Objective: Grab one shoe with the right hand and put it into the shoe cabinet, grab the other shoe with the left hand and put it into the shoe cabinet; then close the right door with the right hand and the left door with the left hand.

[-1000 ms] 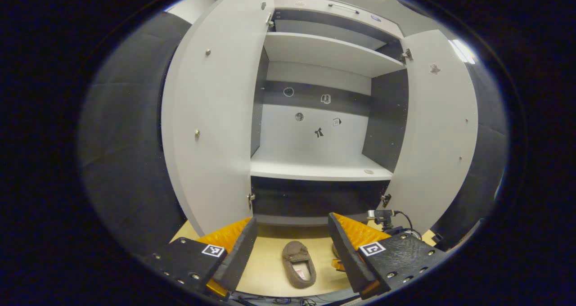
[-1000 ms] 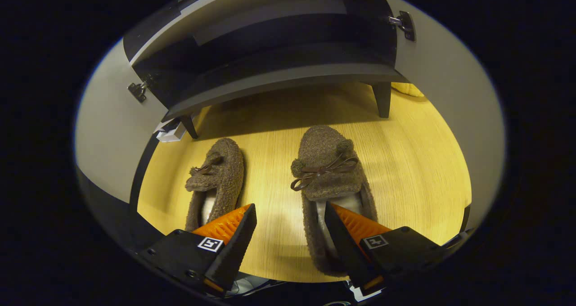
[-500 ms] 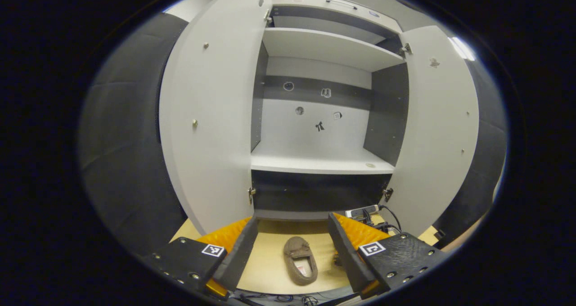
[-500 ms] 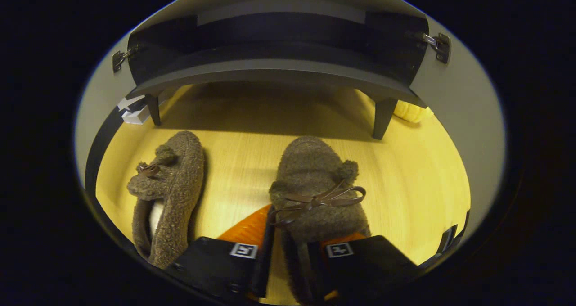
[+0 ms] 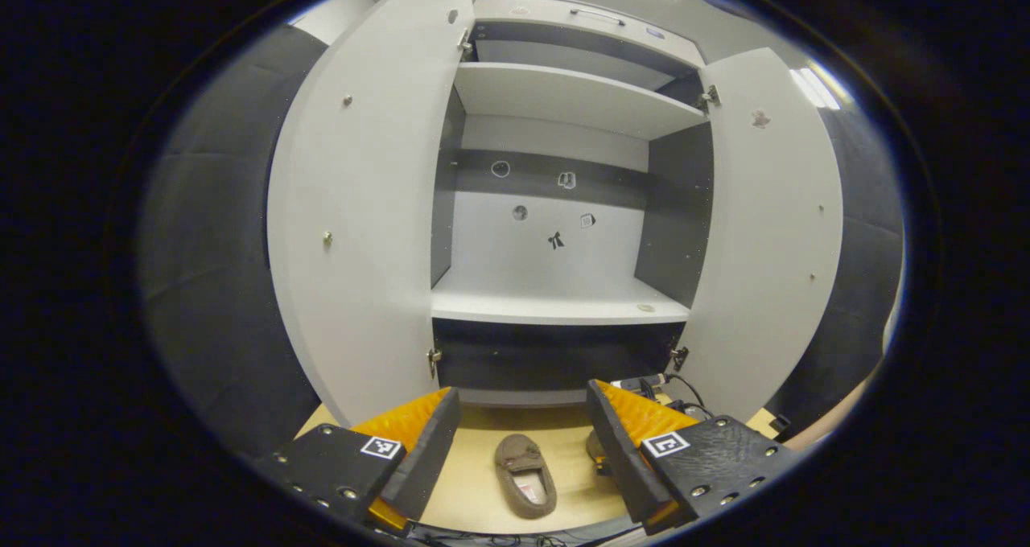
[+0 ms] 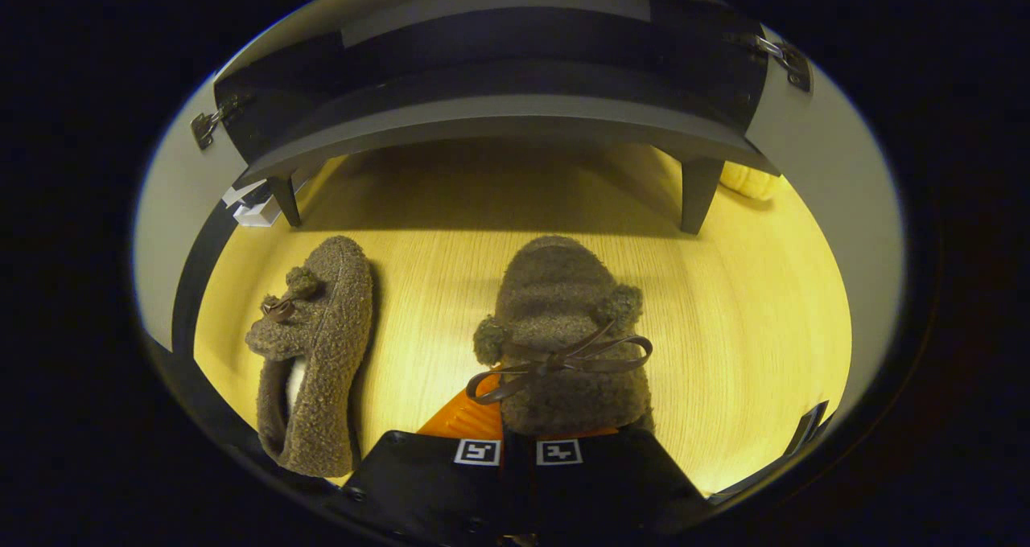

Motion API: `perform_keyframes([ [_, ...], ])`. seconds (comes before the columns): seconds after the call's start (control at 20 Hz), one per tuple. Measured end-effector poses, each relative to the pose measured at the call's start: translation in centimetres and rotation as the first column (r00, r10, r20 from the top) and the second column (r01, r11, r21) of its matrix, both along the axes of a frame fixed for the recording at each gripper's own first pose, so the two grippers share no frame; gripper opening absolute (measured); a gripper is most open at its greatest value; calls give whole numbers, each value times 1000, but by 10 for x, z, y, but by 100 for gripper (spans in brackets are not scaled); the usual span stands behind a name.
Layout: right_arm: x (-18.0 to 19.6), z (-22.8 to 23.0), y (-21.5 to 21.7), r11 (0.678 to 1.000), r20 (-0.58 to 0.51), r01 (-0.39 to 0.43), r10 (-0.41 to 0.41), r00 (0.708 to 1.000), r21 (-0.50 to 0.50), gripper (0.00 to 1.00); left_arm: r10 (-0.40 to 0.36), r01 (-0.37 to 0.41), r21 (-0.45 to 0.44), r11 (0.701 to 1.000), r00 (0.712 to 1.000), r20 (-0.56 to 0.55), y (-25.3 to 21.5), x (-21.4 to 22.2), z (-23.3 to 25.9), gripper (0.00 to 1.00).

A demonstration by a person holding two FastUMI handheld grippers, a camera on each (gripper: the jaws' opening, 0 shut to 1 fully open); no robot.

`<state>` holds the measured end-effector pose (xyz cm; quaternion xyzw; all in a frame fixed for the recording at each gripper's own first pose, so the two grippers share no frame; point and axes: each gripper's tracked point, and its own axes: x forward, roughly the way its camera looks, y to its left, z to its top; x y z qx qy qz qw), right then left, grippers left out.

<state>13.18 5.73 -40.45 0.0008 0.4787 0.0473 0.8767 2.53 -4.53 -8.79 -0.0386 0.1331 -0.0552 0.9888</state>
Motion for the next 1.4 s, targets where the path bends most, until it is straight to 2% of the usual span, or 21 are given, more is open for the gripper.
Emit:
perform_keyframes([
  [0.25,-19,30,11,994,-18,20,-18,1000,112,2,3,-3,-2,1000,1000,4,3,0,-2,92],
  [0.3,-23,37,13,993,-15,8,-6,1000,118,0,6,-6,2,1000,1000,5,5,1,-3,92],
  [0.35,-28,44,14,993,-8,-7,8,1000,118,2,10,-10,6,1000,1000,6,7,2,-4,92],
  [0.4,-32,55,16,992,-2,-24,24,1000,121,0,13,-14,9,1000,1000,6,9,2,-4,99],
  [0.45,-36,65,16,991,6,-37,37,999,129,2,16,-16,10,1000,1000,5,12,3,-6,99],
  [0.55,-42,88,22,986,22,-59,56,998,154,0,15,-15,10,1000,1000,0,15,4,-9,99],
  [0.6,-45,100,23,986,30,-66,62,998,156,2,15,-14,13,1000,1000,-2,17,5,-10,92],
  [0.65,-48,111,24,985,37,-78,74,997,155,0,13,-13,17,1000,1000,-4,18,6,-11,99],
  [0.8,-52,158,30,980,100,-108,92,991,167,2,8,-7,30,1000,1000,-1,21,8,-13,99],
  [0.85,-52,174,33,978,128,-118,96,987,174,0,4,-4,29,1000,1000,1,21,8,-13,92],
  [1.2,-34,285,51,957,318,-189,114,941,219,2,-29,29,28,999,999,16,16,13,-12,92],
  [1.25,-29,298,52,955,336,-198,116,935,222,2,-33,32,30,999,999,21,15,15,-9,99],
  [1.4,-1,333,56,951,405,-219,116,907,217,2,-35,33,44,998,998,54,13,21,1,99],
])
